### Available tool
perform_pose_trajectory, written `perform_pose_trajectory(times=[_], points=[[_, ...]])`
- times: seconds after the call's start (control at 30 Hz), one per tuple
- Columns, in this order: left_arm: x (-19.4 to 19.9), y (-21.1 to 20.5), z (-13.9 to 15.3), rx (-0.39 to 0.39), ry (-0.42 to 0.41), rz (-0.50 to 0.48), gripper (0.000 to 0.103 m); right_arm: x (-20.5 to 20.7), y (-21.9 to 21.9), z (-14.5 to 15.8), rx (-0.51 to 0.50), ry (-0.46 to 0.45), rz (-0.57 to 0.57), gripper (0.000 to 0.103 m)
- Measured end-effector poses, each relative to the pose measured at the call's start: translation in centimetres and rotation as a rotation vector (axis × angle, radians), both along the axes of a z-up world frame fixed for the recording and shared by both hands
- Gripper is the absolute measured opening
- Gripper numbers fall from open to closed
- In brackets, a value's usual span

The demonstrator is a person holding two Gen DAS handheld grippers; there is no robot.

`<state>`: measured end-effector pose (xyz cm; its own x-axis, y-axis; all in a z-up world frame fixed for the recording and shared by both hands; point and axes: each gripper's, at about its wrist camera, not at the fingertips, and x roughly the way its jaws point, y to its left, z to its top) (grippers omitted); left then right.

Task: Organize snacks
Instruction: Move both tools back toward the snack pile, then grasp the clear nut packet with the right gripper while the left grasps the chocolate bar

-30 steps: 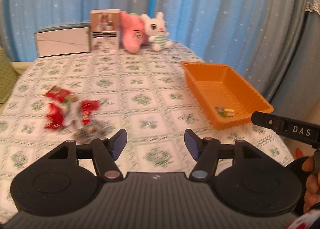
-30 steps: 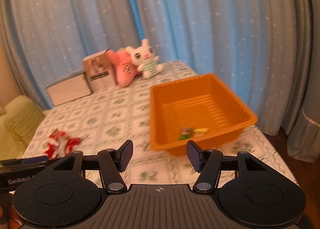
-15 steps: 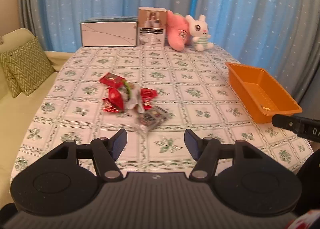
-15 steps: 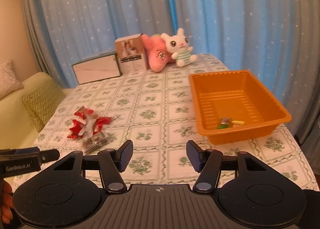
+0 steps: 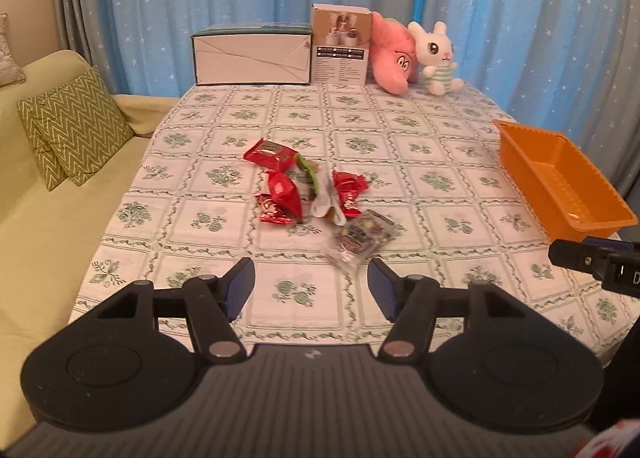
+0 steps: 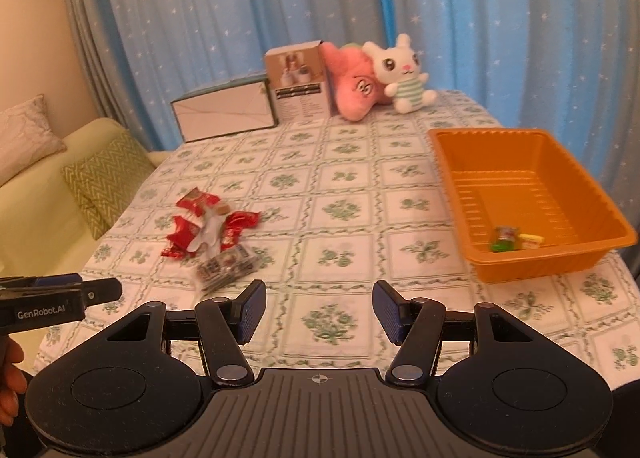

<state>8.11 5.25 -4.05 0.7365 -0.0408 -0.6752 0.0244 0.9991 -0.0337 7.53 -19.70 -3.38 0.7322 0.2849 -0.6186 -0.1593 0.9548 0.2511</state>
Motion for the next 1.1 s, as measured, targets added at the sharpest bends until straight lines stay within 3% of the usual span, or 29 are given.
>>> perform_pose_trajectory(times=[0.3,0.67,0.97,1.1], points=[[2.9,2.8,-0.7,0.027,0.011,0.013,0.059,3.1,4.3,-1.5,0.019,0.031,0.074,0.059],[8.4,4.9,-3.2,0.055,0.026,0.007,0.059,8.0,9.8,-5.5,0.073,0.134,0.123,0.059],[10.8,6.8,-5.0,0.004,0.050,0.043,0.057,12.2,12.7,-7.9,0.105,0.172,0.024,0.059],[11.0,7.1,-5.4,-0.006,0.053,0.054,0.057,13.4,13.8,-8.4,0.071,0.180,-0.037,0.059]])
